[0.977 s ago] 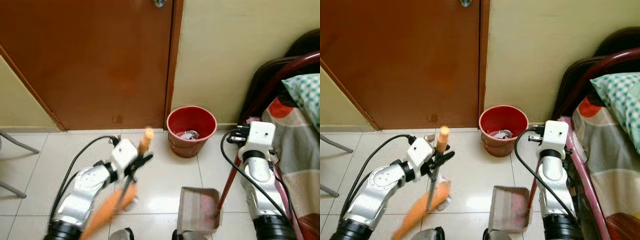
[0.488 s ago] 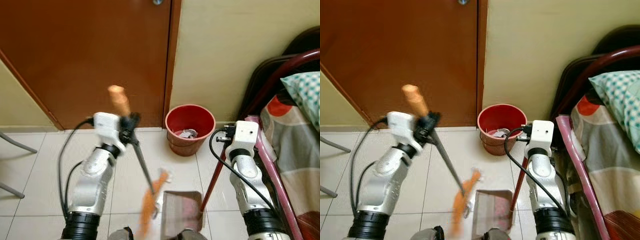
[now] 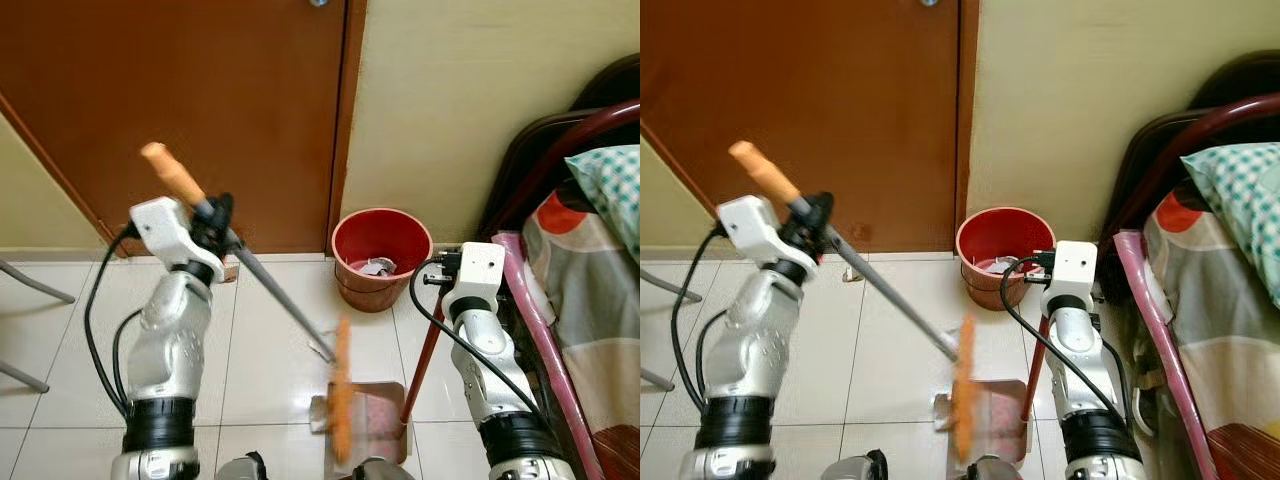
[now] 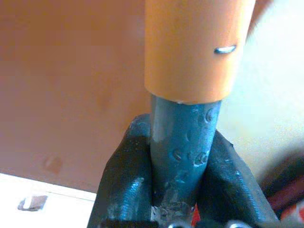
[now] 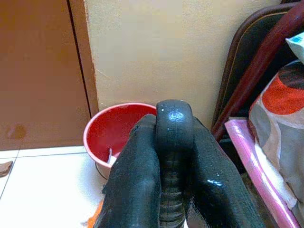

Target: Sweep floor

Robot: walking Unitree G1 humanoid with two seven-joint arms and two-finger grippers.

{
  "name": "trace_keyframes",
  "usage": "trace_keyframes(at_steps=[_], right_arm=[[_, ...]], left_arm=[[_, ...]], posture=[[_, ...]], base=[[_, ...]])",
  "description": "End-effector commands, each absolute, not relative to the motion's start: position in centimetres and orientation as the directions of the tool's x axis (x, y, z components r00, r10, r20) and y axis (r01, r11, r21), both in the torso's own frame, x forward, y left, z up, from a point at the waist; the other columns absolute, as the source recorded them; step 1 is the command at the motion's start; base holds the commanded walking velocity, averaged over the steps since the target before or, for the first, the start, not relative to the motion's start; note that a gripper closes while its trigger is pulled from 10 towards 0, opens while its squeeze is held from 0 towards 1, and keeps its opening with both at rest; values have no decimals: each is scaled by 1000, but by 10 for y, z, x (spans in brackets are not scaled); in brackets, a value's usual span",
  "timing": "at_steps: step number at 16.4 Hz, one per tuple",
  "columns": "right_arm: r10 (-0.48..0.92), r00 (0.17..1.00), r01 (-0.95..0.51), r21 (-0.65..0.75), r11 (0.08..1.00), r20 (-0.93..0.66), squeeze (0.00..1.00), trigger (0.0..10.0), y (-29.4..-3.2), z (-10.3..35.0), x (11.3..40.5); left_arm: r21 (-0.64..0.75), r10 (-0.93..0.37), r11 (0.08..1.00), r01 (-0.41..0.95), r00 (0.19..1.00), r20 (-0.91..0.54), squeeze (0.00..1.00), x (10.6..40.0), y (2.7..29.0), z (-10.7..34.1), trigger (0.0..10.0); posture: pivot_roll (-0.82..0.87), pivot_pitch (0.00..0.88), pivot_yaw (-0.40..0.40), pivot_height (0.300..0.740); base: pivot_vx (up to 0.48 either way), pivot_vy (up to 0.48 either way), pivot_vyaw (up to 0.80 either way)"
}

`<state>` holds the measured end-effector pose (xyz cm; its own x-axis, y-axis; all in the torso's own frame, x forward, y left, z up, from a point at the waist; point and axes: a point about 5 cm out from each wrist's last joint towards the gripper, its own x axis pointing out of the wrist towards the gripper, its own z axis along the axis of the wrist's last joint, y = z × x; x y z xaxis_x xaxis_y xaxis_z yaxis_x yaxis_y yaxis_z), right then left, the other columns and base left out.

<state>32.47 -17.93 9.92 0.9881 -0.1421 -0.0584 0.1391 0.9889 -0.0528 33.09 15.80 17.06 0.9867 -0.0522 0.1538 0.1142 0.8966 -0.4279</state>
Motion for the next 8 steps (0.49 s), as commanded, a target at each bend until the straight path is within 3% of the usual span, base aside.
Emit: trace_keyframes(at_steps=[1, 5, 8], right_arm=[[-137, 988, 133, -62, 989, -67, 0, 10000, -179, 97, 325], [-109, 993, 102, -160, 982, -39, 0, 10000, -182, 98, 327], [-118, 993, 120, -189, 975, 20, 0, 10000, -193, 106, 328]], left_arm=[[-481, -33, 865, 145, 972, 234, 0, 332, 159, 193, 10000], [-381, -12, 916, 128, 956, 294, 0, 338, 178, 214, 10000], [-156, -28, 985, 77, 956, 293, 0, 332, 210, 215, 10000]], posture=[[57, 186, -7, 740], [63, 180, -6, 740], [70, 178, -5, 740]], base=[[0, 0, 0], [0, 0, 0], [0, 0, 0]])
